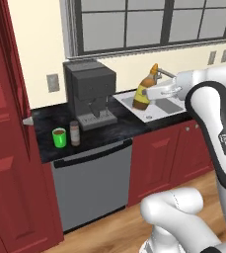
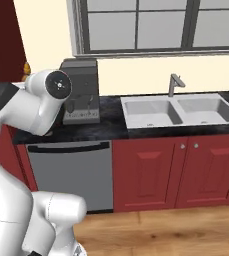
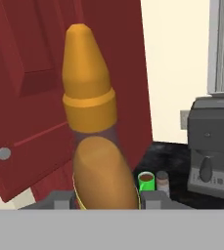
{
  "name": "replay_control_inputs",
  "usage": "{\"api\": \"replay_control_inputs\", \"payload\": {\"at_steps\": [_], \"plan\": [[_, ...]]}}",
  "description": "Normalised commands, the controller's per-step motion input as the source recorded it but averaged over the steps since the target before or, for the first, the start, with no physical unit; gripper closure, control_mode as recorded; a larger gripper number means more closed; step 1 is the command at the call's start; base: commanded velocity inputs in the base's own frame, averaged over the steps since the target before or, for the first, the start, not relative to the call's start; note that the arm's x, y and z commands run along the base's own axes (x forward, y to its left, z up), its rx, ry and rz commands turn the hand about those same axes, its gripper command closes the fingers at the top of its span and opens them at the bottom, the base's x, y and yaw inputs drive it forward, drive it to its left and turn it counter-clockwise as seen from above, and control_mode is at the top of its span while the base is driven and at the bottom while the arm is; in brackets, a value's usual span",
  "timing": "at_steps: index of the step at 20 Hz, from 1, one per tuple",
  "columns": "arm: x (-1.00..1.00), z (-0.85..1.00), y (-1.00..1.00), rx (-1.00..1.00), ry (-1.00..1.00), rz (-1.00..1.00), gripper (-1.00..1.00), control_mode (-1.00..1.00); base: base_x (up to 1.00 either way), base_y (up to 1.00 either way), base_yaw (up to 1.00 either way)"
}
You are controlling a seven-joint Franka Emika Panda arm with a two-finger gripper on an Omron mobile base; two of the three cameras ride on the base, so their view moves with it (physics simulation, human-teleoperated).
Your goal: Pick the cinnamon and honey bottle from the cabinet and place them next to the mug.
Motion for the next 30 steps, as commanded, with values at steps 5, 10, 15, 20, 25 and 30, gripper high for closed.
{"api": "replay_control_inputs", "payload": {"at_steps": [5, 10, 15, 20, 25, 30], "plan": [[0.00, 0.00, 0.00, 0.00, 0.00, 0.00, 1.00, 1.00, 0.12, 0.29, -0.08], [0.00, 0.00, 0.00, 0.00, 0.00, 0.00, 1.00, 1.00, 0.05, 0.43, -0.01], [0.00, 0.00, 0.00, 0.00, 0.00, 0.00, 1.00, 1.00, 0.05, 0.37, 0.00], [0.00, 0.00, 0.00, 0.00, 0.00, 0.00, 1.00, 1.00, 0.32, 0.00, 0.06], [0.00, 0.00, 0.00, 0.00, 0.00, 0.00, 1.00, 1.00, 0.61, 0.00, 0.10], [0.00, 0.00, 0.00, 0.00, 0.00, 0.00, 1.00, 1.00, 0.67, 0.00, 0.16]]}}
